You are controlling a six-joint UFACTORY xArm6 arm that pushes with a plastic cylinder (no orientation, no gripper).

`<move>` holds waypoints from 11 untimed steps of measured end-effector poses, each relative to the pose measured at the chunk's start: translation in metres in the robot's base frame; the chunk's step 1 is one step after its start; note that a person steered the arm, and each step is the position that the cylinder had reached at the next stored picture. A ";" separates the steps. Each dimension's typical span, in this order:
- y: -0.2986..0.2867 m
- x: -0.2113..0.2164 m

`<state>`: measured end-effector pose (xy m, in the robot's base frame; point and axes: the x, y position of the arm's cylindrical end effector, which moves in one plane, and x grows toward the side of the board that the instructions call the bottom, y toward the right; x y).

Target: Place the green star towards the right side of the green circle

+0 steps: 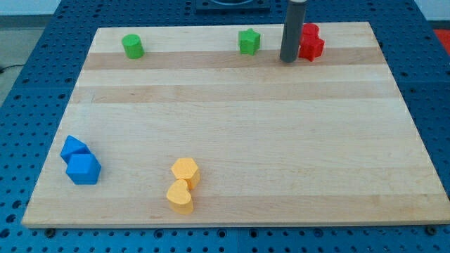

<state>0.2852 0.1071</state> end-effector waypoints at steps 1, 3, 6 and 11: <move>-0.016 -0.027; -0.142 -0.034; -0.162 -0.065; -0.259 -0.036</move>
